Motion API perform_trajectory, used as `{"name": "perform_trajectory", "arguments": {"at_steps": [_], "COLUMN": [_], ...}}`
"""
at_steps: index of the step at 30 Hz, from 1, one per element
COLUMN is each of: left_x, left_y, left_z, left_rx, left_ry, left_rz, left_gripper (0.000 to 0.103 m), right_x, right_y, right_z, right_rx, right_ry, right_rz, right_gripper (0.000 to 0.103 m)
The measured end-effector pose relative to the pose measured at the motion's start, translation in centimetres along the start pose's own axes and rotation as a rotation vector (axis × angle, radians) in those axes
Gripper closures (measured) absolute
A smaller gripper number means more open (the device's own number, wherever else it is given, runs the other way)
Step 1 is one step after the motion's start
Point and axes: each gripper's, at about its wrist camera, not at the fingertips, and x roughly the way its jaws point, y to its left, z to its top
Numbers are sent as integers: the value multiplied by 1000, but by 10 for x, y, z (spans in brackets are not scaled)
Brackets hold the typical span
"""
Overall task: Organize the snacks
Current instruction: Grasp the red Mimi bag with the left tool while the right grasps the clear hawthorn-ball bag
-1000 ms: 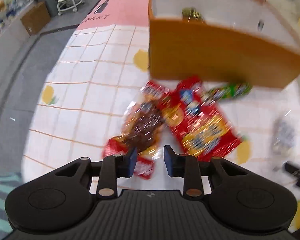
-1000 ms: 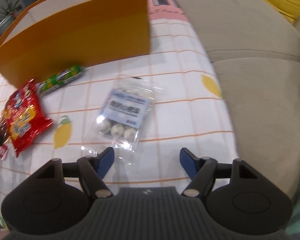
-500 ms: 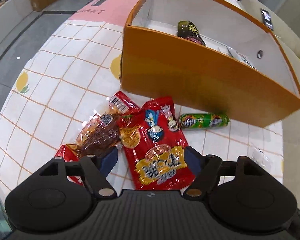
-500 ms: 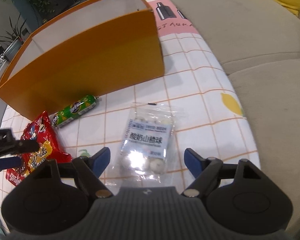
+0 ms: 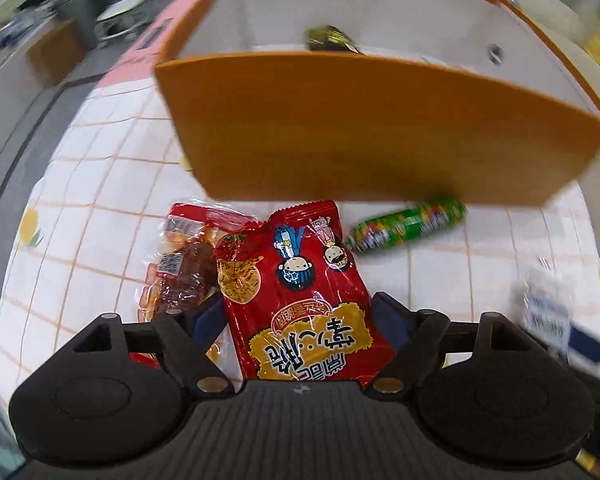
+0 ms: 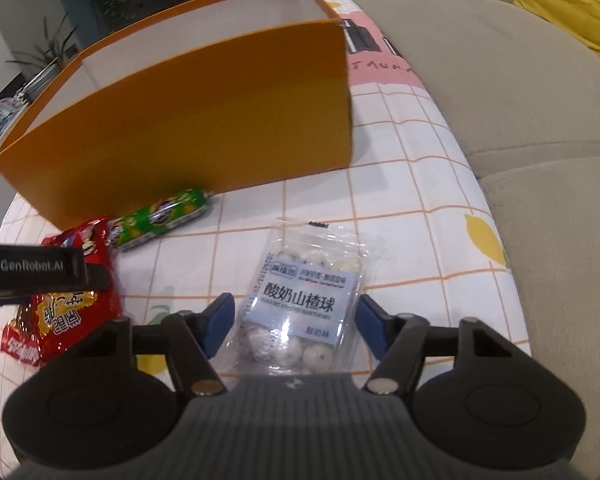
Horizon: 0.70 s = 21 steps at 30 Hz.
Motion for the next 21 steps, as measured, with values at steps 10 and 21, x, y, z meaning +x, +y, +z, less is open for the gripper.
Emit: {"name": "perform_trajectory", "arguments": {"at_steps": [10, 21], "left_x": [-14, -20], "left_y": [4, 19], "left_z": [-28, -34], "left_rx": [357, 24], "left_ry": [93, 75], "left_rz": [-151, -137], "left_gripper": [14, 10], "right_x": [-10, -19], "right_y": [13, 20], "right_z": [-16, -31], "right_rx": [-93, -127], "right_ry": [55, 88], "right_rz": [54, 68], "right_gripper": [40, 35]}}
